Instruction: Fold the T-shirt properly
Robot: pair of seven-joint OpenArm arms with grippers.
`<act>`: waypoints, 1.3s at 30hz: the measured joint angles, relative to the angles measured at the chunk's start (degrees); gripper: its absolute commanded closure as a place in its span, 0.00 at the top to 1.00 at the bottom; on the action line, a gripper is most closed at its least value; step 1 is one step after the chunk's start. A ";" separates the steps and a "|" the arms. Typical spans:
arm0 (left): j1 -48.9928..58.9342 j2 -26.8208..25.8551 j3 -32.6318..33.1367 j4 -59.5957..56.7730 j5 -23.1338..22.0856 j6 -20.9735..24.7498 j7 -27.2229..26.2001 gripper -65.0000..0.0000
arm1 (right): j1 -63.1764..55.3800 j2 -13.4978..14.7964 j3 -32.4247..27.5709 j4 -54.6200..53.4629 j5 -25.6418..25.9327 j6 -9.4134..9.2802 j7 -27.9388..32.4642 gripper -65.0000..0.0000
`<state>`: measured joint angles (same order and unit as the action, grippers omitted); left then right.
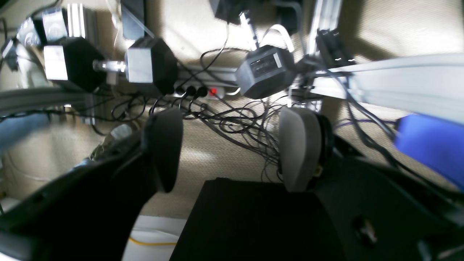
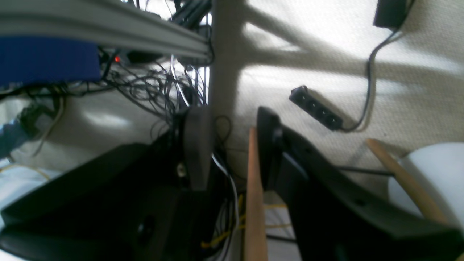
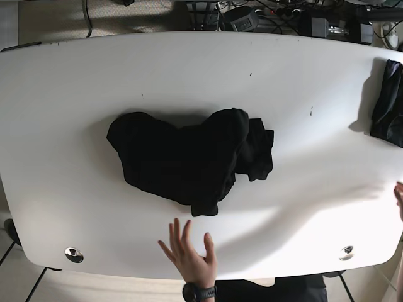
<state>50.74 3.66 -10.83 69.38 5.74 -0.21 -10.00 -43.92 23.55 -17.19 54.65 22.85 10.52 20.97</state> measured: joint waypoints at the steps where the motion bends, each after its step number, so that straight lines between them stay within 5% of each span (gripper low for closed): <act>1: 2.21 -0.02 0.02 2.69 0.02 -0.09 0.04 0.59 | -1.73 1.11 0.00 2.43 -0.02 -0.02 0.00 0.31; 6: 13.57 -0.17 -0.26 21.20 0.00 0.02 0.09 0.59 | -12.35 5.53 1.88 16.04 0.07 0.00 -0.02 0.31; 12: 21.00 -0.20 -1.27 42.49 -0.17 0.20 0.07 0.59 | -25.57 5.03 13.86 33.59 -0.04 -0.04 -0.17 0.31; 17: 18.40 -0.20 -1.27 45.22 -0.17 0.11 0.59 0.59 | -27.69 4.02 23.23 43.52 -0.02 -0.22 -0.15 0.31; 22: 9.92 -0.22 -1.25 45.13 -0.17 0.04 0.17 0.60 | -20.68 1.40 25.57 48.17 -0.11 1.09 -0.20 0.31; 25: 3.06 -0.07 -1.11 44.92 -0.17 0.15 0.87 0.60 | -14.03 1.40 25.51 48.33 -0.04 -0.04 -1.42 0.31; 33: -9.73 -0.20 -1.01 42.71 -0.13 0.20 1.25 0.60 | 4.42 -1.46 25.44 48.76 -0.09 0.44 -12.96 0.32; 39: -15.56 -0.50 0.13 40.13 -0.15 0.20 7.43 0.60 | 18.62 -2.12 25.44 50.62 -0.09 0.52 -26.84 0.65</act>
<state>35.18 3.16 -10.70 109.51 5.58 -0.01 -2.57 -25.30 21.43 8.25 105.27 22.76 11.05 -5.87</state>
